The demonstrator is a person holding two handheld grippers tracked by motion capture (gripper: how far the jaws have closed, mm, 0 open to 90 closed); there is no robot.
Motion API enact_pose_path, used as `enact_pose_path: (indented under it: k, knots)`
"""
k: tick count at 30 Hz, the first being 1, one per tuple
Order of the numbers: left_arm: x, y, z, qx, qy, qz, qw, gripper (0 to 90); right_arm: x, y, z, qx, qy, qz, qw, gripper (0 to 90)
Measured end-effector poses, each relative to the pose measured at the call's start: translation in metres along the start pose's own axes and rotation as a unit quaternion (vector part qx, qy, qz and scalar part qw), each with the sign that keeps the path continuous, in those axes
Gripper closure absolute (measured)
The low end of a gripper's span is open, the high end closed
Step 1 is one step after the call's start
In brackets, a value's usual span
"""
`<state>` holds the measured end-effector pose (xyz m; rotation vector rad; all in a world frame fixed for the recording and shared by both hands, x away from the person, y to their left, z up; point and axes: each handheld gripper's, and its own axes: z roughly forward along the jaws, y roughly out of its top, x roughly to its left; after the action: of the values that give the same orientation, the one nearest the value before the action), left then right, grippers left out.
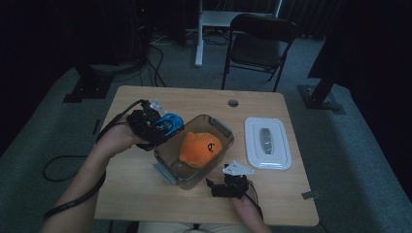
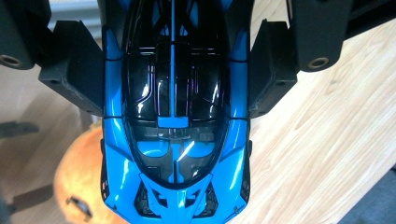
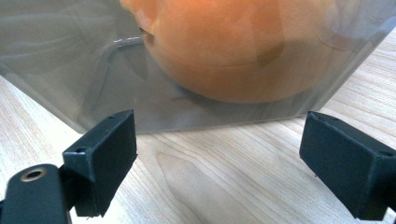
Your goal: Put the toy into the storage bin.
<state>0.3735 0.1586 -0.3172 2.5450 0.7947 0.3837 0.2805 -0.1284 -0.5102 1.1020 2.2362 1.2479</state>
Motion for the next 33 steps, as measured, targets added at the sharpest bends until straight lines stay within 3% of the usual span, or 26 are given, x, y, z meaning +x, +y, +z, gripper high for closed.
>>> enact_pose_path:
  k: [8,17,26,33]
  knots:
    - [-0.011,0.017,0.018,-0.003,-0.030,0.020,0.9993,29.0,-0.003,-0.003,-0.001,0.003,-0.004,0.000,1.0000,10.8]
    - [-0.018,0.028,0.038,0.000,-0.050,0.026,0.9984,29.0,-0.005,-0.002,-0.003,-0.002,-0.004,0.004,1.0000,10.8]
    - [-0.022,0.029,0.061,0.008,-0.072,0.019,0.9972,29.0,-0.006,-0.004,-0.003,0.001,-0.003,0.005,1.0000,10.8]
    - [-0.024,0.025,0.074,0.017,-0.073,0.017,0.9971,29.0,-0.007,-0.004,-0.003,0.000,-0.003,0.005,1.0000,10.8]
